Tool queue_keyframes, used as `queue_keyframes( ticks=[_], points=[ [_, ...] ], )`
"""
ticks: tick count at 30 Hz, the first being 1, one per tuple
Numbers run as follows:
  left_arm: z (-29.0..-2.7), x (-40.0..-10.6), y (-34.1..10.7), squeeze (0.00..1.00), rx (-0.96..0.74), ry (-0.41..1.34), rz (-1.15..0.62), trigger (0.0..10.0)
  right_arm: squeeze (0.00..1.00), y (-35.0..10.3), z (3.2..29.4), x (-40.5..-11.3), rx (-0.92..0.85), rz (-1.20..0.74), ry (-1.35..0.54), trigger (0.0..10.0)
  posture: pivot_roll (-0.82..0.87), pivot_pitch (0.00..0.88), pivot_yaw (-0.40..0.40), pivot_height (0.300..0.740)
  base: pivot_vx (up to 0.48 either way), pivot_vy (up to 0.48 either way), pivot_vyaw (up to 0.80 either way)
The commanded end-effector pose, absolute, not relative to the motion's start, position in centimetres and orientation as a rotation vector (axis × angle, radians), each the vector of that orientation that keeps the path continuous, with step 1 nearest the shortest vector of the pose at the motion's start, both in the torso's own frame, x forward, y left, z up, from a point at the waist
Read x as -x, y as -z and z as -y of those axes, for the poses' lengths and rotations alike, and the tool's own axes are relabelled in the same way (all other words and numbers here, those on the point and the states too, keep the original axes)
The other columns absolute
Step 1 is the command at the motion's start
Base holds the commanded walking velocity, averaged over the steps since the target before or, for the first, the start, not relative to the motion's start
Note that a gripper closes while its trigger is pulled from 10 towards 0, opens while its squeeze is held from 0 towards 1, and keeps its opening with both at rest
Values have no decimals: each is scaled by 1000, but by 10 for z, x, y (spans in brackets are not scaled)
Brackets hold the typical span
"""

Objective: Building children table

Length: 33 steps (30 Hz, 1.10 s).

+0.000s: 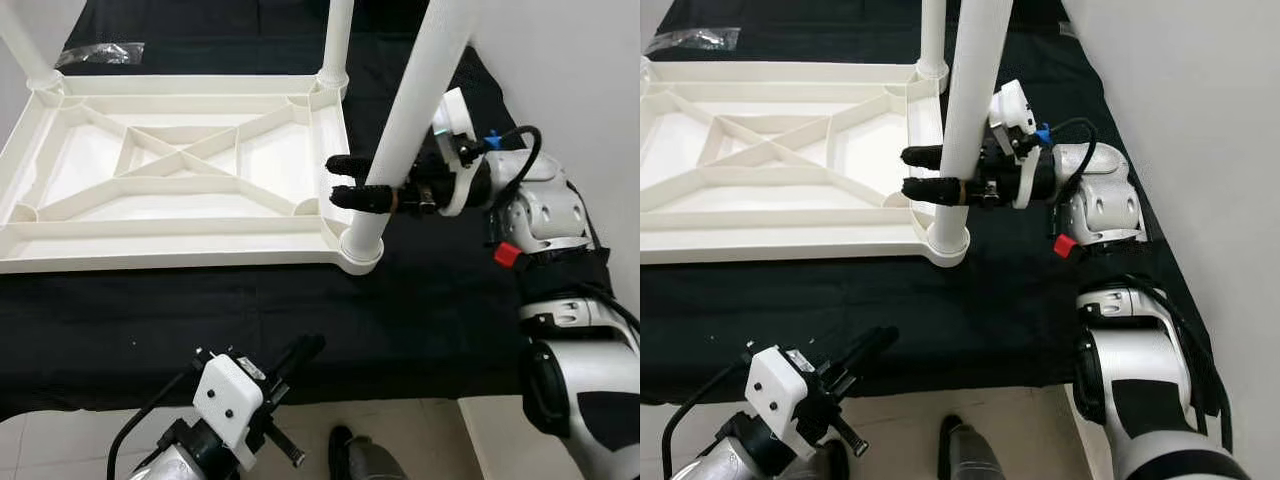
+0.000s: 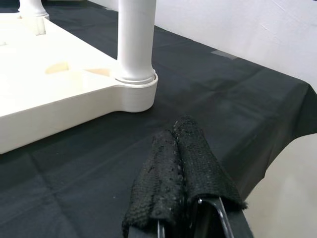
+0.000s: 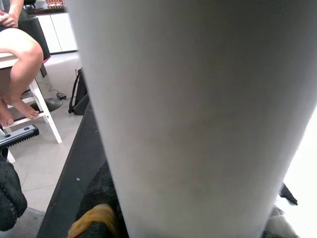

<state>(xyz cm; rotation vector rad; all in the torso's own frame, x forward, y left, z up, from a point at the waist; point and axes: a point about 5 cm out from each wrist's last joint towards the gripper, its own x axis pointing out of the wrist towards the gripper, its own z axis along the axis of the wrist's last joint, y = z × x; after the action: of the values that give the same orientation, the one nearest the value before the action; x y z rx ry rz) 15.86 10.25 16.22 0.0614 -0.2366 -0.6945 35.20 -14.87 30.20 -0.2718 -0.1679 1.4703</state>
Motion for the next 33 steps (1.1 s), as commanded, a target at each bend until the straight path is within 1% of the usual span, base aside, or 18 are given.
queue_keyframes(
  ticks=[1,4,8,9,11,12,13,15,16,21,22,23,24,26,27,28,30,33],
  points=[
    [-103,-155,-160,0,-63,701,213,10000,0,-294,153,-352,265,113,-1504,0,167,334,-76,740,0,0,0],
    [-103,-156,-158,0,-59,706,205,10000,0,-285,171,-342,221,76,-1515,0,136,317,-66,740,0,0,0],
    [-103,-157,-158,0,-58,708,204,10000,0,-282,177,-337,204,68,-1510,0,136,317,-66,740,0,0,0],
    [-105,-159,-156,0,-61,707,202,10000,0,-211,143,-322,53,-123,-1028,0,72,275,-101,740,0,0,0],
    [-105,-159,-156,0,-61,707,202,10000,0,-211,143,-322,53,-123,-1028,0,72,275,-101,740,0,0,0],
    [-106,-162,-154,0,-67,714,204,10000,0,-168,129,-296,22,-246,-611,0,50,267,-43,740,0,0,0],
    [-107,-167,-152,0,-69,718,204,10000,0,-153,128,-277,-14,-311,-305,0,69,252,-46,740,0,0,0],
    [-107,-167,-152,0,-69,718,204,10000,0,-153,128,-277,-14,-311,-305,0,69,252,-46,740,0,0,0],
    [-108,-170,-151,0,-71,721,203,10000,0,-148,126,-268,-26,-340,-159,0,72,252,-49,740,0,0,0],
    [-109,-176,-150,0,-82,707,212,10000,0,-159,102,-287,-62,-283,-235,0,71,225,-62,740,0,0,0],
    [-110,-178,-151,0,-95,685,220,10000,0,-160,99,-290,-68,-273,-261,4431,82,225,-67,740,0,0,0],
    [-110,-179,-151,0,-99,679,222,10000,0,-161,98,-292,-52,-277,-281,4431,82,225,-67,740,0,0,0],
    [-110,-179,-151,0,-100,676,222,10000,0,-164,98,-294,-63,-246,-321,10000,76,225,-63,740,0,0,0],
    [-109,-179,-151,0,-99,677,221,10000,0,-174,97,-297,-75,-174,-428,10000,74,228,-63,740,0,0,0],
    [-109,-179,-151,0,-96,679,220,10000,1000,-181,96,-297,-104,-129,-508,10000,69,229,-63,740,0,0,0],
    [-109,-179,-151,0,-96,679,220,10000,1000,-181,96,-297,-104,-129,-508,10000,69,229,-63,740,0,0,0],
    [-109,-179,-151,0,-88,691,222,10000,1000,-208,93,-284,-191,8,-745,10000,66,238,-61,740,0,0,0],
    [-108,-178,-152,0,-82,698,227,10000,1000,-230,102,-271,-145,93,-1007,10000,63,242,-61,740,0,0,0]
  ],
)
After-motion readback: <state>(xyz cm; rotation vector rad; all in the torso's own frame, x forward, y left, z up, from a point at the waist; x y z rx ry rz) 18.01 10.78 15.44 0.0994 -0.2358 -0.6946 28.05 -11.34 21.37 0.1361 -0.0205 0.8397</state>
